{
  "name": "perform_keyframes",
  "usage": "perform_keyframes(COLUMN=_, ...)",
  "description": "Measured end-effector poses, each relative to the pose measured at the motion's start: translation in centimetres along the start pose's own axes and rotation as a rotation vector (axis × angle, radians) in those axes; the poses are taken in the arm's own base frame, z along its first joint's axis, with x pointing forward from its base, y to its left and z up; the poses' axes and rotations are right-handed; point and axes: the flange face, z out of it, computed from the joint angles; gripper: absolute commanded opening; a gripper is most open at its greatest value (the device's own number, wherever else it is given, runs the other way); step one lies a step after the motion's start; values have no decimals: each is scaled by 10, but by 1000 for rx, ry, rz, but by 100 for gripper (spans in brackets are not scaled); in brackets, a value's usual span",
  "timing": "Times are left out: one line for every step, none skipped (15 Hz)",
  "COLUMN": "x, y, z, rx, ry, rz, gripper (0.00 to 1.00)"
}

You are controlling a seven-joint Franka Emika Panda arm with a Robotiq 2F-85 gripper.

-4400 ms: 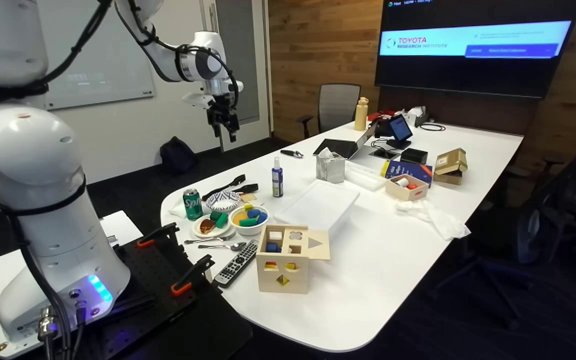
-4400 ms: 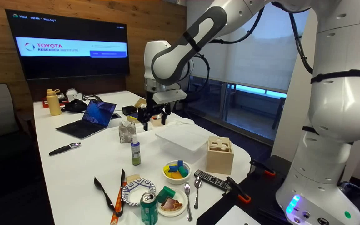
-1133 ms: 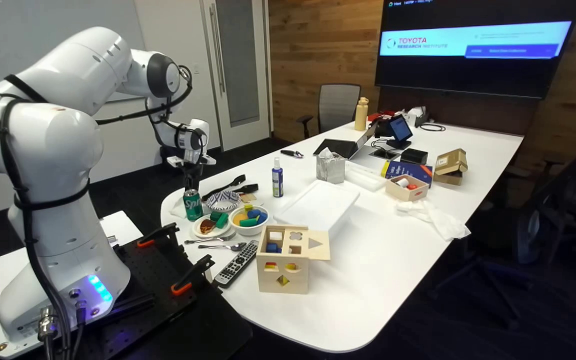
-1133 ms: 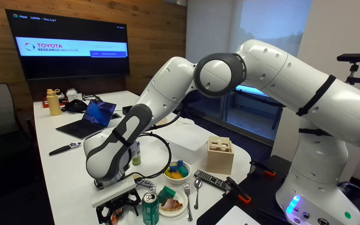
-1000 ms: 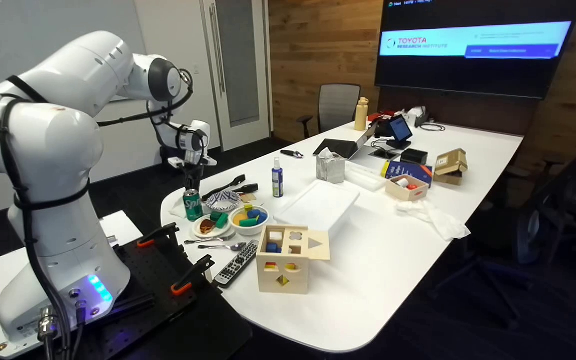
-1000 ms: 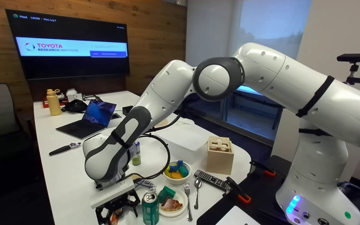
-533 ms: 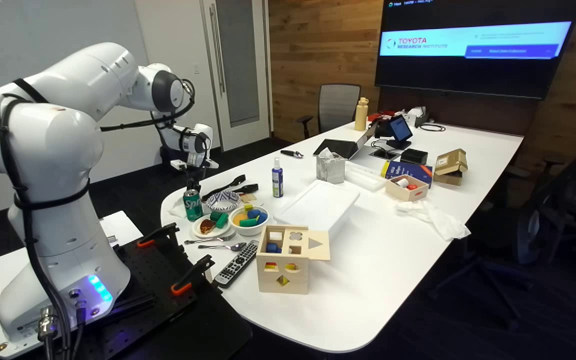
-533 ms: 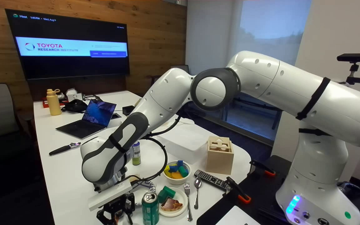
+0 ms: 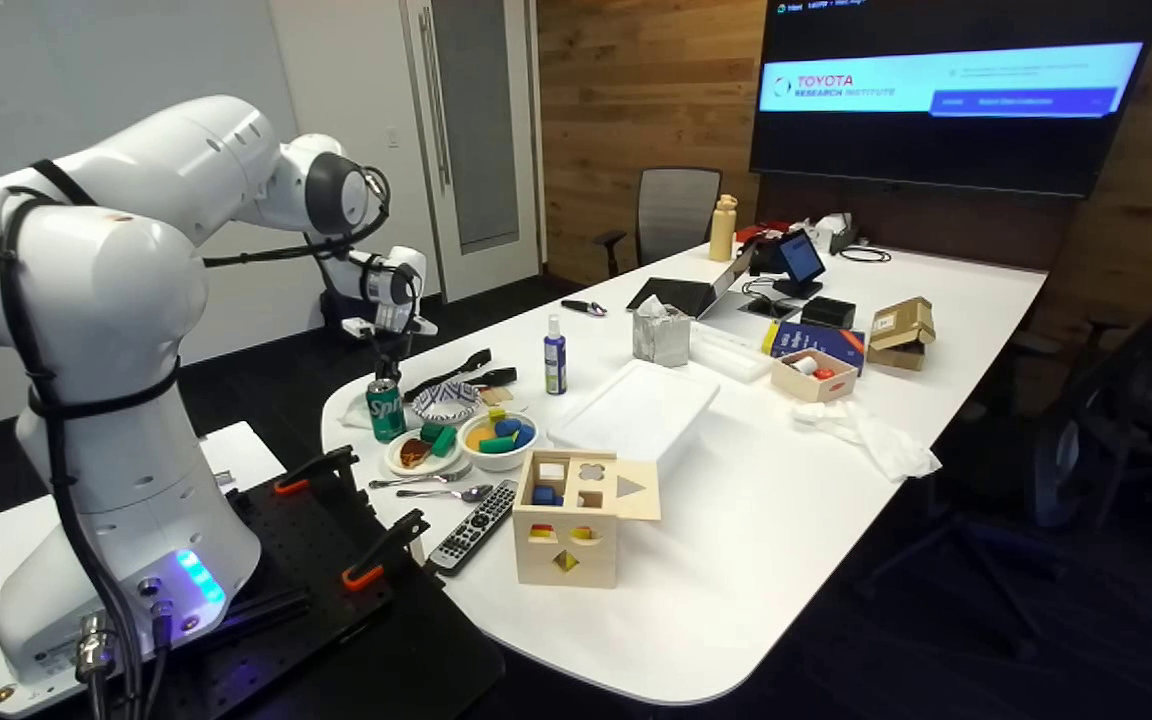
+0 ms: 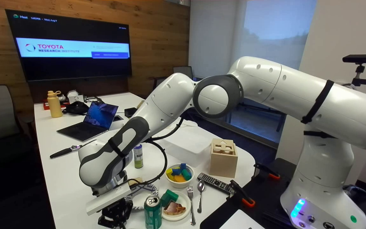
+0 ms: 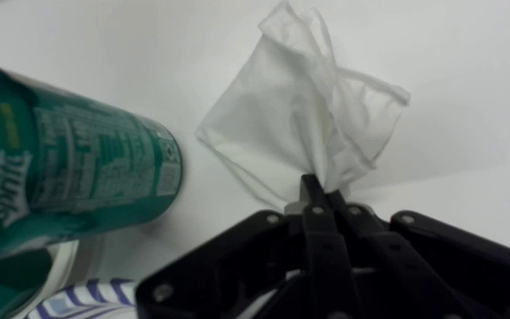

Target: Wipe the striped bowl with the paper towel

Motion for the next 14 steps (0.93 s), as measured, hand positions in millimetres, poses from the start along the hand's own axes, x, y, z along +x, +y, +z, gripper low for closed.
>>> perform_keyframes(x=-2, y=-2, z=-3, rx=2, ry=5, rz=-5, gripper=0)
perform_keyframes(x=-4, y=-4, z=-9, rx=5, ry=11, rz=-9, gripper=0)
perform_keyframes(x=-6, y=-6, z=-16, rx=9, ry=19, rz=-13, gripper=0)
perform_keyframes(x=-9, y=-7, z=-26, rx=10, ry=28, rz=-15, gripper=0)
perform_keyframes(x=-11, y=-7, z=-36, rx=8, ry=34, rz=-12, gripper=0)
perform_keyframes(x=-14, y=-6, z=-48, rx=4, ry=43, rz=1, gripper=0)
perform_keyframes(x=-15, y=-4, z=-62, rx=-1, ry=59, rz=22, gripper=0)
perform_keyframes(x=-16, y=-1, z=-76, rx=-8, ry=83, rz=49, gripper=0)
perform_keyframes(x=-17, y=4, z=-91, rx=-11, ry=110, rz=79, gripper=0)
perform_keyframes(x=-16, y=9, z=-104, rx=-13, ry=133, rz=114, gripper=0)
perform_keyframes(x=-15, y=15, z=-115, rx=-16, ry=156, rz=148, gripper=0)
perform_keyframes(x=-12, y=23, z=-125, rx=-24, ry=183, rz=186, gripper=0)
perform_keyframes(x=-9, y=31, z=-132, rx=-35, ry=210, rz=221, gripper=0)
perform_keyframes(x=-4, y=39, z=-138, rx=-46, ry=235, rz=256, gripper=0)
